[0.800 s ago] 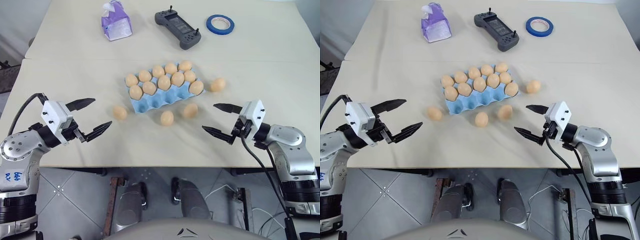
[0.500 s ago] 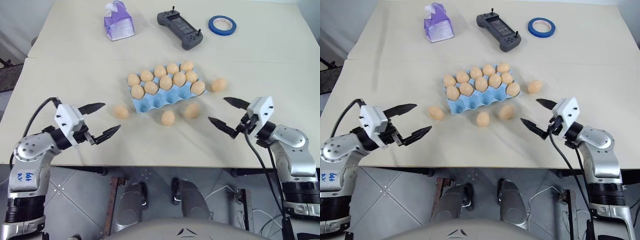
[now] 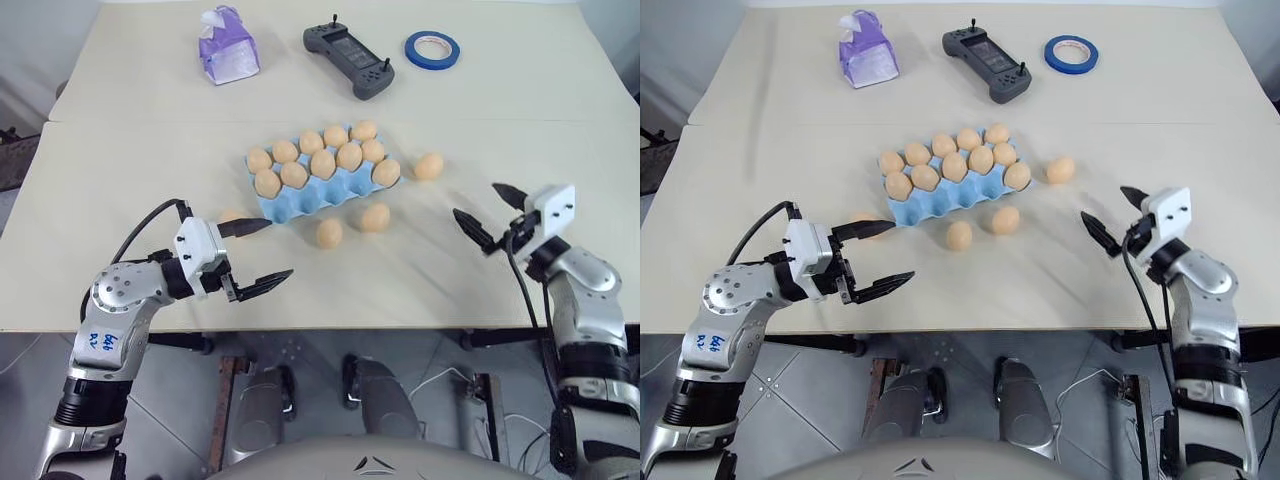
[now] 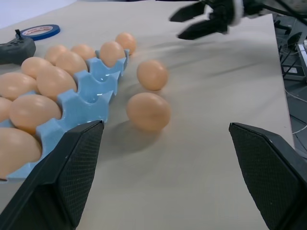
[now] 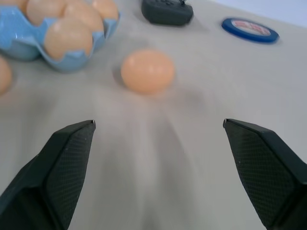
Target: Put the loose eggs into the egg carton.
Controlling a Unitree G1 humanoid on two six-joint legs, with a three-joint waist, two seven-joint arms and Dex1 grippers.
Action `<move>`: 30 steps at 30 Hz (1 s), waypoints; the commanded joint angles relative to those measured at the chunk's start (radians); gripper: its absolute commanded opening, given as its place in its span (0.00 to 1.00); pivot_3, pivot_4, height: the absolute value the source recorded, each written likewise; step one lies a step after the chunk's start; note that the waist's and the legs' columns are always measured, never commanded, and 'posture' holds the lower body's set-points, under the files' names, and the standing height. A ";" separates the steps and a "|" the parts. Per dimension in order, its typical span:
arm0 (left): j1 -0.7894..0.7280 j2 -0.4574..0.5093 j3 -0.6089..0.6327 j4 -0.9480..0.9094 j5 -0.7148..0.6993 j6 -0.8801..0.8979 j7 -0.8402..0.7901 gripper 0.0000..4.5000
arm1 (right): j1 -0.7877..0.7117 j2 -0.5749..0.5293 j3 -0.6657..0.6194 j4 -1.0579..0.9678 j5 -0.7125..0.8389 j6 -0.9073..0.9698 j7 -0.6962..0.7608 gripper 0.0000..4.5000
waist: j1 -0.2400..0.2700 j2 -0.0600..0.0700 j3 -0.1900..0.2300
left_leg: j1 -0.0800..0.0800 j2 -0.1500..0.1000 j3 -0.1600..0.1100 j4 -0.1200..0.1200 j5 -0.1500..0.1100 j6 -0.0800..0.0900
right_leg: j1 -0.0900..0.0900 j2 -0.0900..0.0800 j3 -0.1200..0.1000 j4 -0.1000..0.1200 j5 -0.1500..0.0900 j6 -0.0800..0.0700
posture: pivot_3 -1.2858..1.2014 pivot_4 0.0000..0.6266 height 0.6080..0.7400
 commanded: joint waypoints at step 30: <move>0.097 -0.009 0.028 -0.133 -0.016 0.011 0.109 1.00 | -0.479 0.137 0.054 0.527 -0.119 -0.111 -0.053 0.57 | -0.001 0.000 0.000 | -0.003 0.001 -0.001 -0.003 0.005 0.003 | -0.002 -0.001 -0.001 -0.002 0.002 -0.002 | 0.52 0.24 1.00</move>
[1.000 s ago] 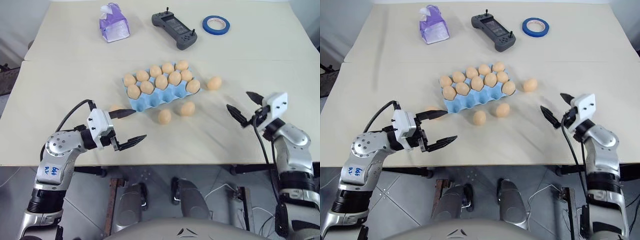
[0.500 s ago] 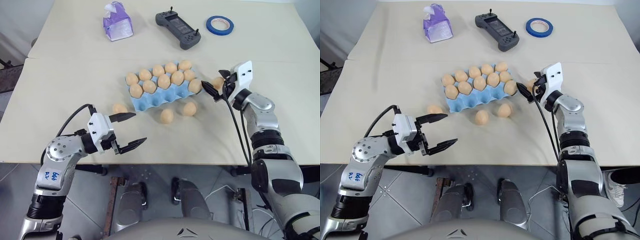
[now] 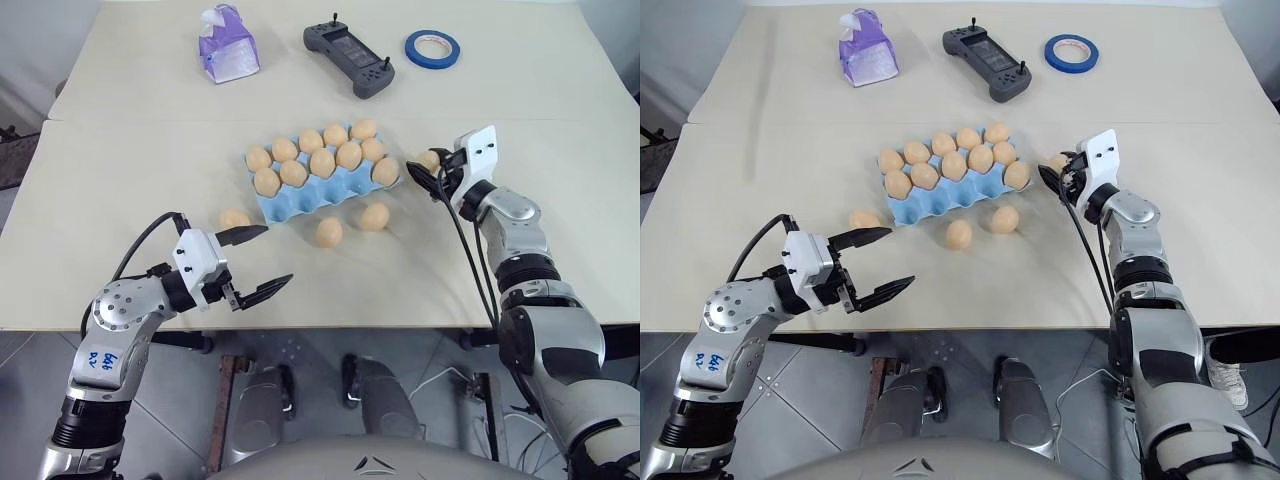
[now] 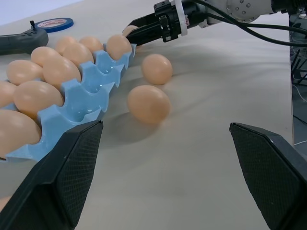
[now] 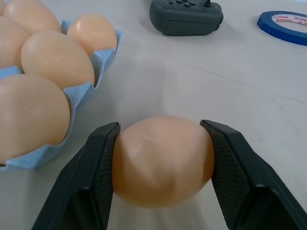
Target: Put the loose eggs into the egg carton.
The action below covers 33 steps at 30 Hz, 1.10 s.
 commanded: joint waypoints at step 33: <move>0.040 -0.023 0.085 -0.013 -0.022 -0.004 0.035 1.00 | 0.393 -0.084 -0.029 -0.806 0.197 0.228 0.270 0.99 | 0.019 0.000 0.000 | -0.001 0.001 -0.001 -0.003 -0.004 -0.005 | 0.000 0.000 -0.002 -0.004 0.000 0.000 | 0.52 0.24 1.00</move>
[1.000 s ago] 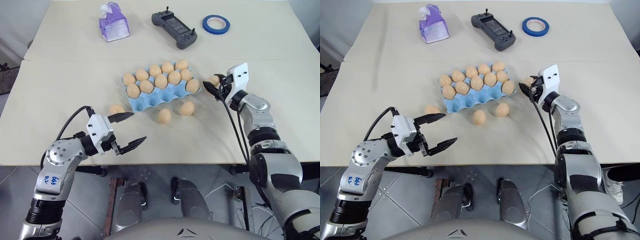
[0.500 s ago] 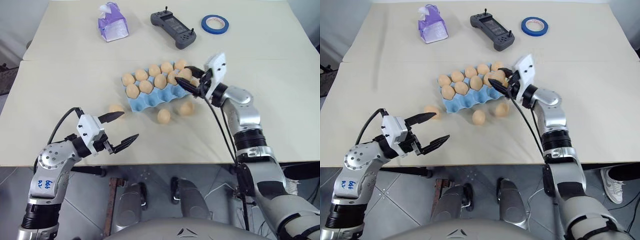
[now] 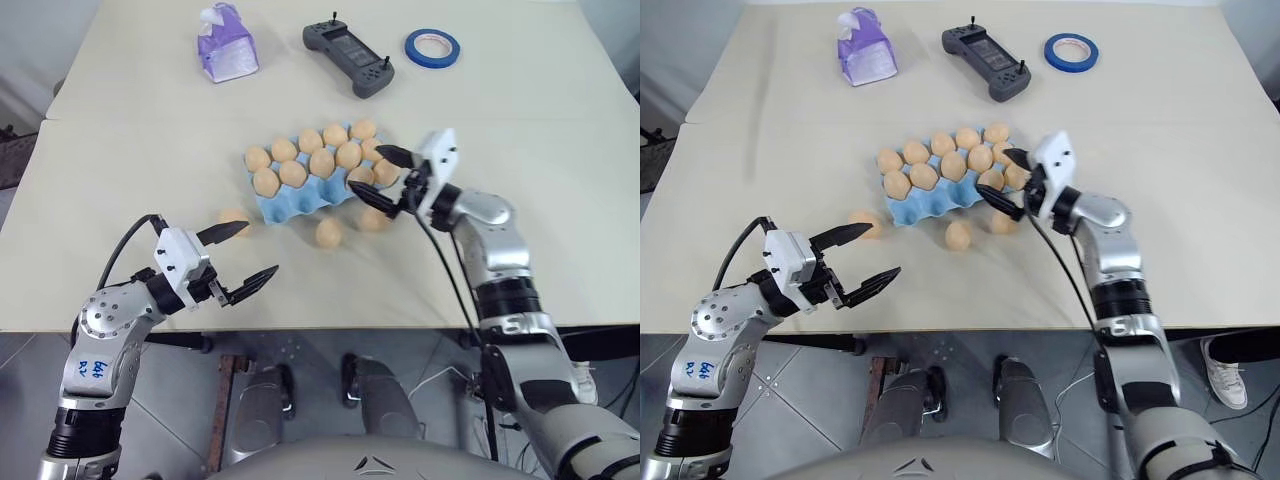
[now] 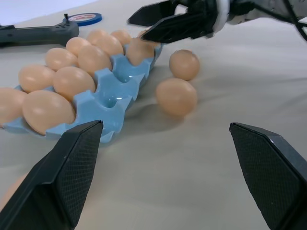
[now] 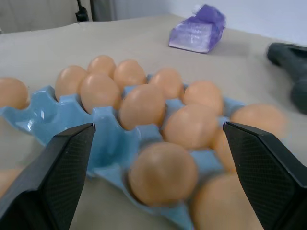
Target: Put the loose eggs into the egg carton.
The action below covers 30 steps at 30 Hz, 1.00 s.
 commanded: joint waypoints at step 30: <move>-0.064 -0.013 -0.019 0.069 0.012 -0.021 -0.075 1.00 | 0.136 -0.099 0.061 -0.054 0.023 -0.002 0.119 0.99 | -0.001 0.000 0.000 | 0.001 0.002 0.001 0.004 -0.001 0.000 | 0.001 0.003 0.001 0.000 0.001 0.000 | 0.52 0.24 1.00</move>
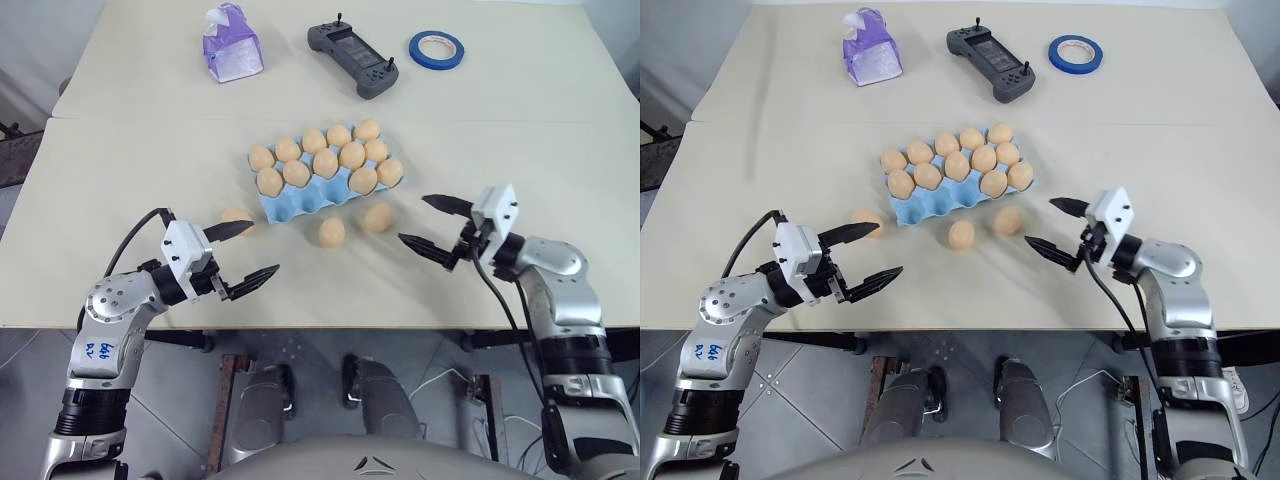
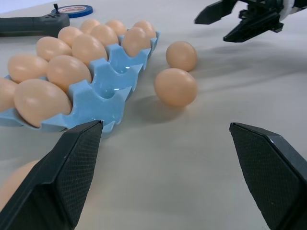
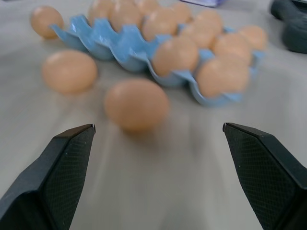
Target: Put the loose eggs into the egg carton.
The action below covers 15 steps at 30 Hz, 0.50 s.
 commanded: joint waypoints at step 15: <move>0.072 -0.015 0.018 -0.116 -0.003 -0.002 0.070 1.00 | -0.169 0.163 0.093 0.238 -0.095 -0.075 -0.012 0.78 | -0.002 0.000 0.000 | 0.000 0.000 0.000 -0.001 0.000 0.000 | -0.001 0.000 0.000 0.000 0.000 0.000 | 0.52 0.24 1.00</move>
